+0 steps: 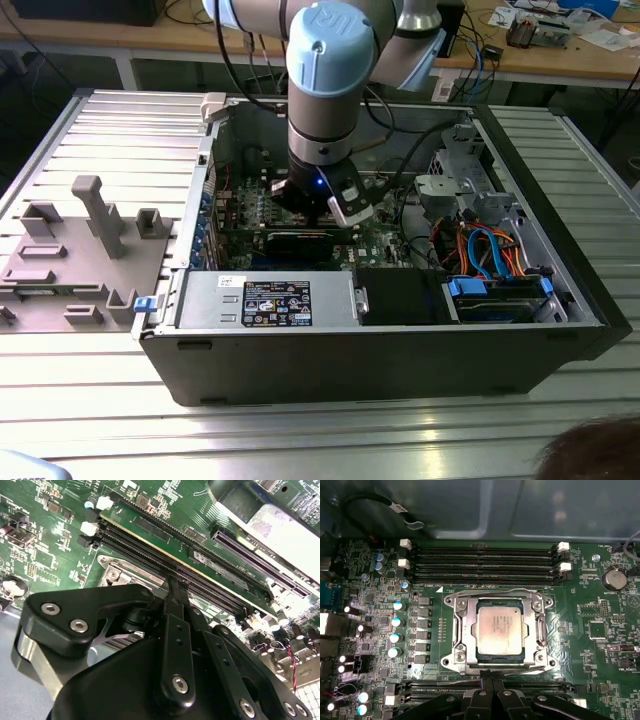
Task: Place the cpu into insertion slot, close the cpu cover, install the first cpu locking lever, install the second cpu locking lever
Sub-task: 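Install the second cpu locking lever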
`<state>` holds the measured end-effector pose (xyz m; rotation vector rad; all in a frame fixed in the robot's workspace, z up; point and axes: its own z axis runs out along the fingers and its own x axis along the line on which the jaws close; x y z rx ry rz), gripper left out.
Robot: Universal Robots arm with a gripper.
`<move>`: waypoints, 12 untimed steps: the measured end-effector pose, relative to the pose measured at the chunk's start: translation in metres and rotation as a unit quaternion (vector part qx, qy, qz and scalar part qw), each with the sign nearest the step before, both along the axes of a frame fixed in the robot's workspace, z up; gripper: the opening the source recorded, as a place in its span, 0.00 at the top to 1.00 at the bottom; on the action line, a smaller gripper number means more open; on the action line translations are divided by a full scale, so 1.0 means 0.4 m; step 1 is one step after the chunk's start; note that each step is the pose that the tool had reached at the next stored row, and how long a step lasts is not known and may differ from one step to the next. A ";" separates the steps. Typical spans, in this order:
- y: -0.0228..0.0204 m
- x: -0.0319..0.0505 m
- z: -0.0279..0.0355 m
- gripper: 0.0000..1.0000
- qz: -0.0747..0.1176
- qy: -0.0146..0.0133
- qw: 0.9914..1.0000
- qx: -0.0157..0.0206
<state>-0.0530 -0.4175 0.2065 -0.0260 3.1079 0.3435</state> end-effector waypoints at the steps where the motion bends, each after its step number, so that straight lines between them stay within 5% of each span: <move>1: 0.000 -0.001 -0.002 0.89 0.000 0.000 1.000 0.000; 12: -0.001 -0.009 -0.018 0.89 0.000 0.000 1.000 0.000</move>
